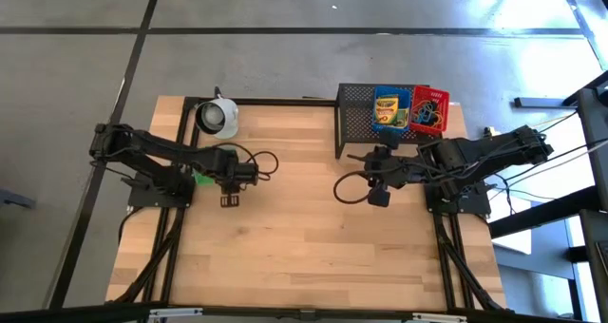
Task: Pick & Place Office Desk Supplies
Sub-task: Put the green bin containing spring keychains on the shelf
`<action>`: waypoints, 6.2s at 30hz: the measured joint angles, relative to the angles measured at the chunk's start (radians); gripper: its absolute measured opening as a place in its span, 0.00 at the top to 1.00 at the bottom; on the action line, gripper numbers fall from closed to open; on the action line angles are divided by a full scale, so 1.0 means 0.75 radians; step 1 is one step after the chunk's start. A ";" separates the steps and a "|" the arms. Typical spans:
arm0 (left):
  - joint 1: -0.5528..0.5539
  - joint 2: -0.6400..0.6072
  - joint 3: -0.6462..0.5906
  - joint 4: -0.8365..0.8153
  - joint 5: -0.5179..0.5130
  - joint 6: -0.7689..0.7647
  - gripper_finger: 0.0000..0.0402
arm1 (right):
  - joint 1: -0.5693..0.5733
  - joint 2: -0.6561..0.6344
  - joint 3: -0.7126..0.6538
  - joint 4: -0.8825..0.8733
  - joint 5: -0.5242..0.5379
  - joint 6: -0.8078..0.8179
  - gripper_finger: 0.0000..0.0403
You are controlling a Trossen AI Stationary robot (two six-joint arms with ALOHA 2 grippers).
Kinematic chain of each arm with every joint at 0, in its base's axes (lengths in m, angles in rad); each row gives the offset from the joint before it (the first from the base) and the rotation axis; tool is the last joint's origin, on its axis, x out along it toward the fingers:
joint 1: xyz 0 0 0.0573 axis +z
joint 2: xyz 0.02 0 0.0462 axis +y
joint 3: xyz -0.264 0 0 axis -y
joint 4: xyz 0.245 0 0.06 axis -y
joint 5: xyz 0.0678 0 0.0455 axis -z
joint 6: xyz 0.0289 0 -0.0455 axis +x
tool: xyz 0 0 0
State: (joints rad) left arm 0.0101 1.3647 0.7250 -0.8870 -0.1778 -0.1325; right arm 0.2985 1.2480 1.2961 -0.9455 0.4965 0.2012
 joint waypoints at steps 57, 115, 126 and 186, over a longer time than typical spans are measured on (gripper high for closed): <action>0.214 0.004 0.032 0.182 0.036 0.240 0.98 | 0.000 0.000 0.000 -0.001 -0.025 0.037 0.58; -0.558 0.444 0.697 0.331 -0.742 0.367 0.73 | 0.212 0.291 0.000 0.104 -0.172 -0.104 0.58; -0.606 0.179 0.695 -0.054 -0.806 -0.344 0.77 | -0.027 0.569 0.000 0.307 -0.443 -0.536 0.58; -0.692 0.161 0.695 -0.201 -0.873 -0.646 0.99 | -0.180 0.293 -0.001 0.281 -0.219 -0.742 0.98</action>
State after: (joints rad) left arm -0.5091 1.4853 1.2465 -1.0378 -0.8329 -0.6170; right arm 0.1637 1.4678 1.2957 -0.7349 0.3322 -0.3550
